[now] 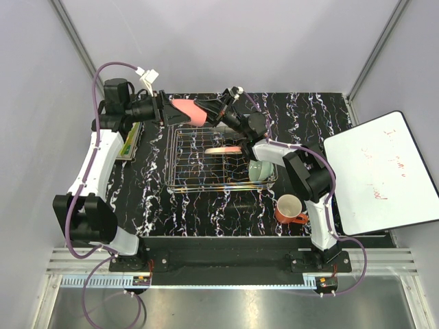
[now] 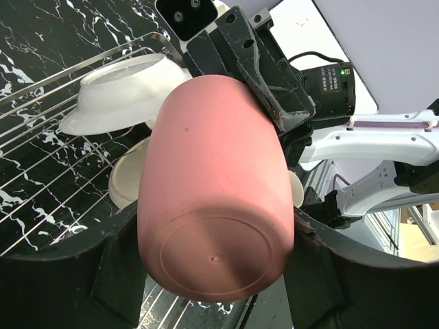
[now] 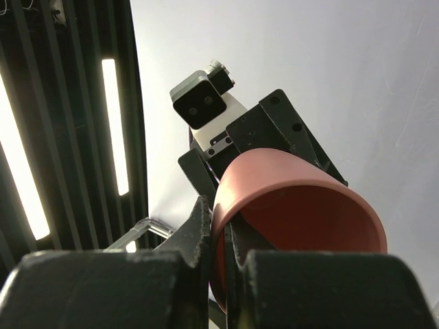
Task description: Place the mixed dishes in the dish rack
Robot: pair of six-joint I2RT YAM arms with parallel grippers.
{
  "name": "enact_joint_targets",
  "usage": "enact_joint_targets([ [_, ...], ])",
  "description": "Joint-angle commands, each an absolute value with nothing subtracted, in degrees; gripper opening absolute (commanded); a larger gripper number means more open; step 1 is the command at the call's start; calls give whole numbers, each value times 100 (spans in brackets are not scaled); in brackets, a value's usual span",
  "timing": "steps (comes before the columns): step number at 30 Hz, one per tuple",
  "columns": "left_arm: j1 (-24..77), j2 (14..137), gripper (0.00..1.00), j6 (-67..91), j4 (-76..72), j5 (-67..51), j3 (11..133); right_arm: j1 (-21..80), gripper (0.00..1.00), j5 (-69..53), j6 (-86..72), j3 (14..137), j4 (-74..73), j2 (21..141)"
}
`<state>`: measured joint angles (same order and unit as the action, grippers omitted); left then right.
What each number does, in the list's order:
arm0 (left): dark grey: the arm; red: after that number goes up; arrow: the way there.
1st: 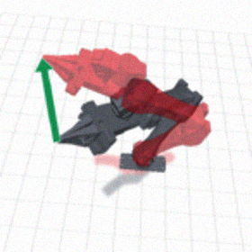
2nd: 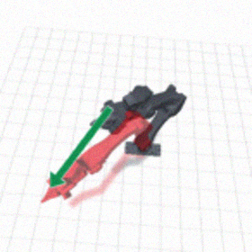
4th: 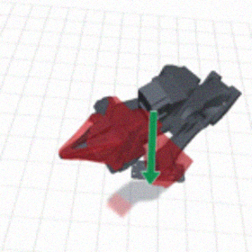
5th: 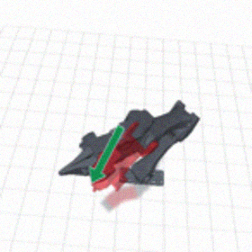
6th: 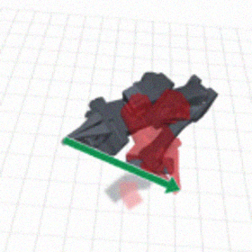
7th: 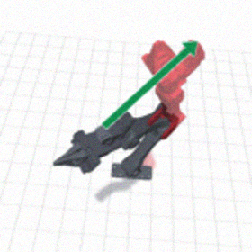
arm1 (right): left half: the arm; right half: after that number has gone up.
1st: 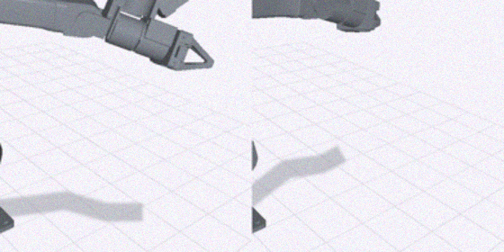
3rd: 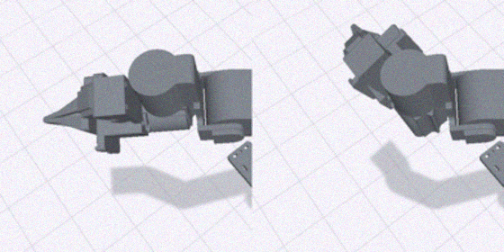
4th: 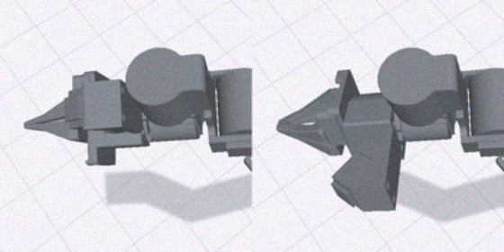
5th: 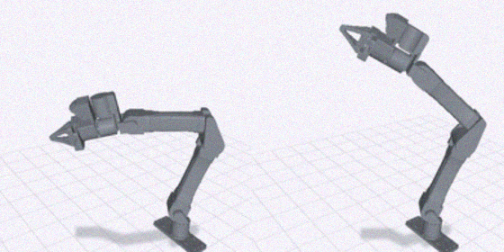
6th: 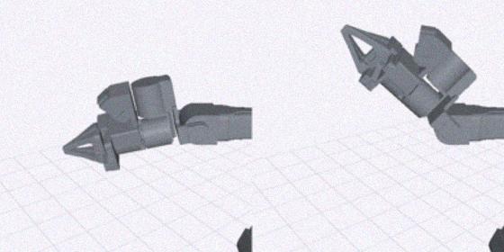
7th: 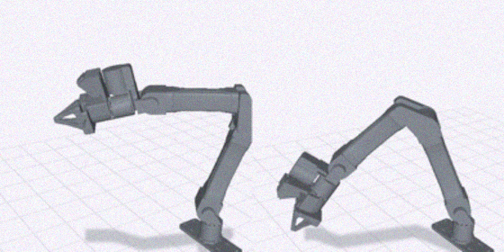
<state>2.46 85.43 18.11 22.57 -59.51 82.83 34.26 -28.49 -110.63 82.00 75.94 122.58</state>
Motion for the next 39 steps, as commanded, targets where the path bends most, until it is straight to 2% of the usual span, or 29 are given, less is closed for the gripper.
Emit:
enact_joint_targets([
  [1, 299, 8315, 10, 1855, 1881, -6065, 8350, 3612, 0, -2821, -11127, 8367, 8684, 12393],
  [2, 299, 8306, 3, 1837, 1898, -6004, 8358, 3595, 0, -2804, -11110, 8306, 8701, 12358],
  [3, 299, 8297, 0, 1802, 1968, -5968, 8341, 3595, 0, -2821, -11092, 8271, 8692, 12340],
  [6, 290, 8218, 0, 1740, 1960, -5933, 8271, 3595, 0, -2926, -11066, 8209, 8587, 12296],
  [7, 290, 8209, 4, 1775, 1943, -5933, 8271, 3595, 0, -2935, -11065, 8192, 8543, 12278],
  [8, 290, 8200, 20, 1801, 1925, -5941, 8279, 3595, 0, -2927, -11039, 8148, 8526, 12278],
  [9, 290, 8209, 46, 1828, 1890, -5968, 8297, 3595, 0, -2909, -11048, 8130, 8525, 12261],
  [11, 290, 8218, 68, 1872, 1890, -5942, 8314, 3595, 0, -2918, -11057, 8173, 8525, 12287],
  [12, 290, 8226, 73, 1889, 1890, -5933, 8332, 3595, 0, -2909, -11048, 8183, 8517, 12278],
  [16, 290, 8244, 79, 1933, 1890, -5933, 8306, 3595, 0, -2909, -11048, 8209, 8525, 12269],
  [20, 290, 8253, 99, 1977, 1872, -5941, 8288, 3595, 0, -2735, -11074, 8165, 8727, 12287],
  [23, 290, 8270, 99, 1995, 1854, -5933, 8271, 3586, 0, -2786, -11109, 8270, 8763, 12331],
  [26, 290, 8271, 93, 2004, 1828, -6012, 8253, 3604, 0, -2760, -11083, 8279, 8763, 12331],
  [27, 290, 8279, 80, 2004, 1811, -6020, 8253, 3604, 0, -2777, -11092, 8297, 8763, 12340],
  [30, 281, 8297, 52, 2048, 1758, -6047, 8244, 3621, 0, -2839, -11109, 8306, 8719, 12340],
  [31, 281, 8314, 37, 2057, 1749, -6056, 8270, 3630, 0, -2848, -11101, 8271, 8693, 12340],
  [33, 281, 8341, 21, 2074, 1732, -6056, 8323, 3647, 0, -2865, -11136, 8236, 8692, 12357],
  [34, 273, 8341, 7, 2074, 1731, -6012, 8349, 3639, 0, -2883, -11162, 8227, 8684, 12349],
  [36, 211, 8341, 0, 2022, 1784, -5933, 8358, 3621, 0, -2953, -11162, 8183, 8631, 12322],
  [39, 106, 8271, 0, 1785, 2047, -5758, 8411, 3490, 29, -3234, -11162, 8034, 8535, 12217],
])
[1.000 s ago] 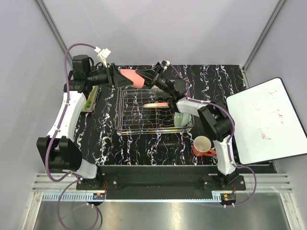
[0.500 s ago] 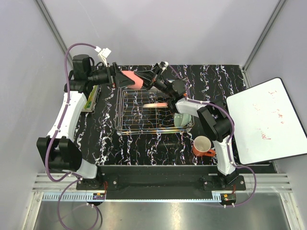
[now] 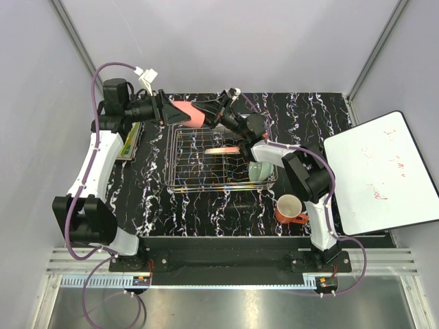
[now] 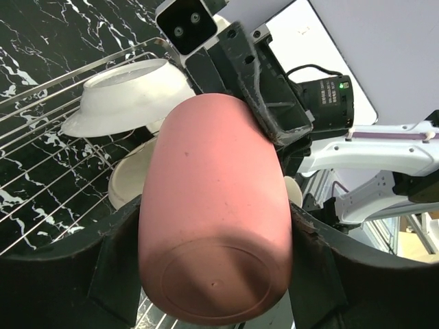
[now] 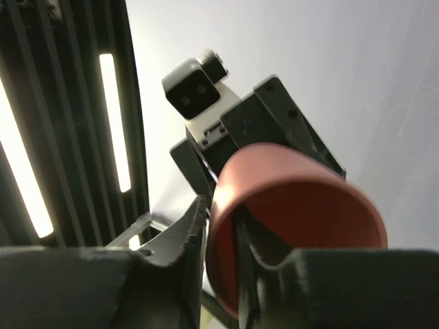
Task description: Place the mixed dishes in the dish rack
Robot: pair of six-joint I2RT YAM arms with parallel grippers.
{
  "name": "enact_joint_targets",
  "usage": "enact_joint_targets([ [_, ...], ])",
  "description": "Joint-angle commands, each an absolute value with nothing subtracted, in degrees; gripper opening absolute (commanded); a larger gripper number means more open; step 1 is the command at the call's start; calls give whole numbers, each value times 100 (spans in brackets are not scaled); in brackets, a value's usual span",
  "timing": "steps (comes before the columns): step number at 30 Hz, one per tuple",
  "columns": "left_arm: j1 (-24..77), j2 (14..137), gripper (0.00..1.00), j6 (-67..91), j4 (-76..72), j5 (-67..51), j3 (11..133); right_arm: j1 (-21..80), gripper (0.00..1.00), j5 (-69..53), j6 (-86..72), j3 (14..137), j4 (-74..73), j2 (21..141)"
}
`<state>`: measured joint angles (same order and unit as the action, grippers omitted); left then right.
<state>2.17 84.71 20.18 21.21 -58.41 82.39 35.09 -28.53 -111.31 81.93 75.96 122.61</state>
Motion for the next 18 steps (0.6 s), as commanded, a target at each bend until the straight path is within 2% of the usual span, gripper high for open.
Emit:
enact_joint_targets([
  [1, 79, 8253, 0, 1671, 2309, -5679, 8481, 3367, 46, -3356, -11136, 7946, 8508, 12173],
  [3, 27, 8235, 0, 1302, 2644, -5503, 8586, 3226, 65, -3462, -10952, 7614, 8360, 11964],
  [4, 9, 8227, 0, 1196, 2924, -5485, 8674, 3165, 96, -3593, -10864, 7498, 8289, 11884],
  [5, 9, 8200, 0, 1039, 3031, -5476, 8683, 3025, 100, -3664, -10776, 7393, 8201, 11796],
  [12, -299, 8024, 0, 300, 3744, -5135, 8447, 2347, 100, -4270, -10601, 6803, 8201, 11268],
  [18, -264, 8112, 0, -121, 3841, -4018, 8288, 2110, 100, -4903, -9143, 7619, 6490, 10451],
])
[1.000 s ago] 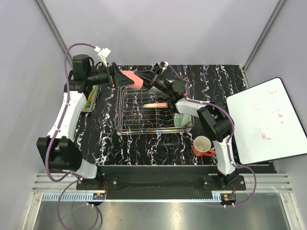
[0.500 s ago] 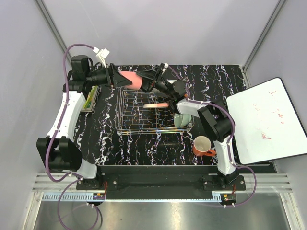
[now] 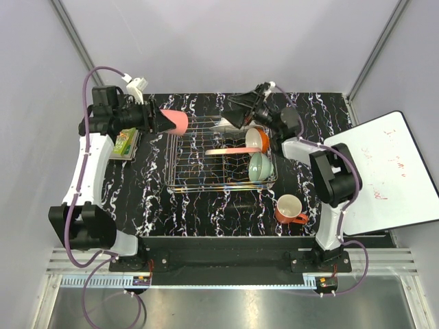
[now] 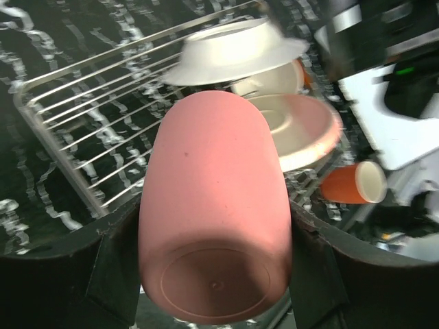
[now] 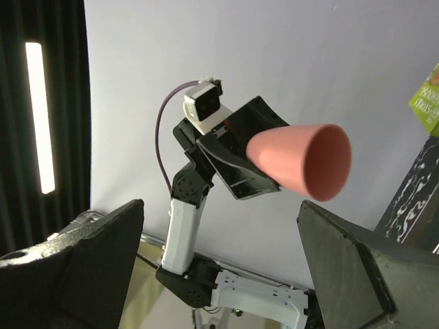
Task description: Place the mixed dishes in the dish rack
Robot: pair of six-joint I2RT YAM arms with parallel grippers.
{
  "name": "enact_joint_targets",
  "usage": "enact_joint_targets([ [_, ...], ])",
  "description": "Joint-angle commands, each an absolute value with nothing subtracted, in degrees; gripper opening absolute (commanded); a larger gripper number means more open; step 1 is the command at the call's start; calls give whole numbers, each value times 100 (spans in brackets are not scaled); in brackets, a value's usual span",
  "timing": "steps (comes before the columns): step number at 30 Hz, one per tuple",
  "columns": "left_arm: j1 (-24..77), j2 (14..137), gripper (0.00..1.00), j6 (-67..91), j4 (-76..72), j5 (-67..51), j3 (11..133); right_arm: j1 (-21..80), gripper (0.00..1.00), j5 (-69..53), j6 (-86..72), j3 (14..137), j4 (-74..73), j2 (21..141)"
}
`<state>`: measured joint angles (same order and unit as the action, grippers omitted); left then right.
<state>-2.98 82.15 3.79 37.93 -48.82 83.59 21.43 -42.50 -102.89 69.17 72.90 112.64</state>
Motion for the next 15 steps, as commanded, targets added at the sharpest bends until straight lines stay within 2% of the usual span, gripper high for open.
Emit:
enact_joint_targets([
  [1, -238, 8243, 0, -227, 3841, -3816, 8271, 2092, 100, -4948, -8862, 7742, 6173, 10346],
  [4, -53, 8585, 0, -430, 3850, -3166, 8271, 2083, 100, -4992, -7527, 8173, 4411, 9880],
  [8, 622, 9078, 0, -685, 3850, -1683, 8419, 2074, 100, -4554, -5596, 8192, 3055, 8977],
  [15, 1344, 10106, 0, -993, 3850, -291, 8947, 2074, 100, -3456, -3983, 7357, 1820, 7700],
])
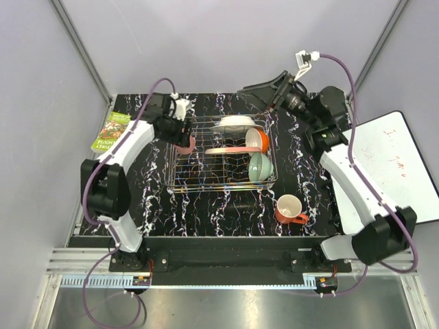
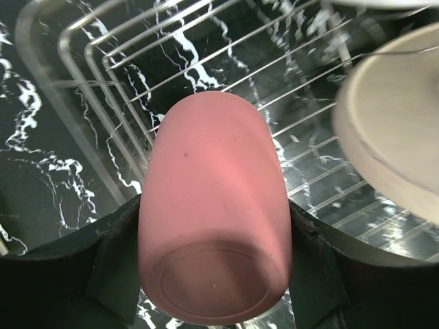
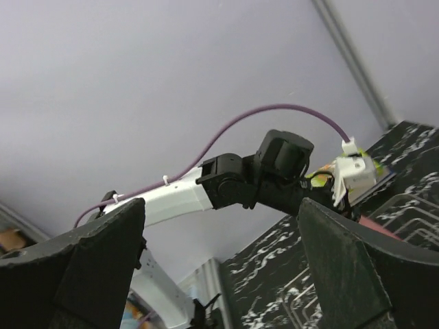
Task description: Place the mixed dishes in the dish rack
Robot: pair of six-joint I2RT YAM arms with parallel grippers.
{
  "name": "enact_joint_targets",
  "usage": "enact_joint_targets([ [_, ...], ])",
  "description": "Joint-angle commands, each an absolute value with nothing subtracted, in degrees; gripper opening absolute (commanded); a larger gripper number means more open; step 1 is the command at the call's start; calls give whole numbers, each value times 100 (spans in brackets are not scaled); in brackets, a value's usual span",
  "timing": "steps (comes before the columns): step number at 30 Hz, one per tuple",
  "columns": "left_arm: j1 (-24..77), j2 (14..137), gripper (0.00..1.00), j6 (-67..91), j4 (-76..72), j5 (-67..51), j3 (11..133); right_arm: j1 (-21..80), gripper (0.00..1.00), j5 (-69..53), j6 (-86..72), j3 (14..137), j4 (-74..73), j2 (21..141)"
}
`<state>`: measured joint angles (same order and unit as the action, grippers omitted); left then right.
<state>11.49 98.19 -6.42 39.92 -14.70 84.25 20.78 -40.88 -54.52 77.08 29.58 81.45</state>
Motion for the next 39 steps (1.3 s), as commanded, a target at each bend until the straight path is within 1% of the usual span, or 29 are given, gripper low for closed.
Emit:
enact_joint_targets([
  [1, 1423, 10168, 0, -1037, 3850, -238, 8991, 2074, 100, -3385, -3825, 7182, 1680, 7508],
  [7, 1678, 10643, 0, -1213, 3779, 385, 9193, 2074, 100, -3349, -3586, 6672, 1441, 7111],
  [10, 1740, 10810, 0, -1257, 3639, 510, 9263, 2074, 100, -3331, -3569, 6444, 1433, 6988],
  [17, 1872, 11004, 0, -1169, 3612, 132, 9167, 2083, 100, -3208, -3358, 6240, 1108, 6803],
  [23, 1890, 10986, 0, -1221, 3638, -184, 9009, 2083, 100, -2919, -3024, 6258, 485, 6627],
  [24, 1890, 10986, 4, -1248, 3639, -185, 8974, 2074, 100, -2805, -2902, 6275, 170, 6531],
  [25, 1890, 10986, 26, -1265, 3673, -211, 8965, 2074, 100, -2517, -2831, 6284, 45, 6469],
  [26, 1890, 11004, 37, -1248, 3691, -202, 8956, 2083, 100, -2322, -2760, 6336, -574, 6373],
  [27, 1890, 11004, 47, -1222, 3718, -167, 8956, 2092, 100, -2112, -2629, 6380, -867, 6329],
  [30, 1890, 11021, 53, -1204, 3744, -132, 8904, 2284, 100, -1014, -2322, 6486, -1922, 6118],
  [31, 1890, 11048, 54, -1195, 3744, -132, 8903, 2450, 100, -445, -2251, 6469, -2099, 6039],
  [33, 1890, 11083, 55, -1204, 3744, -149, 8921, 2645, 100, -28, -2198, 6329, -2399, 5758],
  [34, 1890, 11118, 56, -1204, 3744, -158, 8921, 2802, 100, 417, -2189, 6293, -2478, 5679],
  [36, 1890, 11153, 61, -1204, 3744, -193, 8956, 2891, 100, 780, -2232, 6249, -2697, 5537],
  [37, 1890, 11197, 67, -1204, 3744, -202, 8965, 2926, 100, 834, -2232, 6275, -2785, 5528],
  [39, 1890, 11215, 72, -1230, 3744, -211, 8974, 3014, 100, 949, -2285, 6389, -3145, 5607],
])
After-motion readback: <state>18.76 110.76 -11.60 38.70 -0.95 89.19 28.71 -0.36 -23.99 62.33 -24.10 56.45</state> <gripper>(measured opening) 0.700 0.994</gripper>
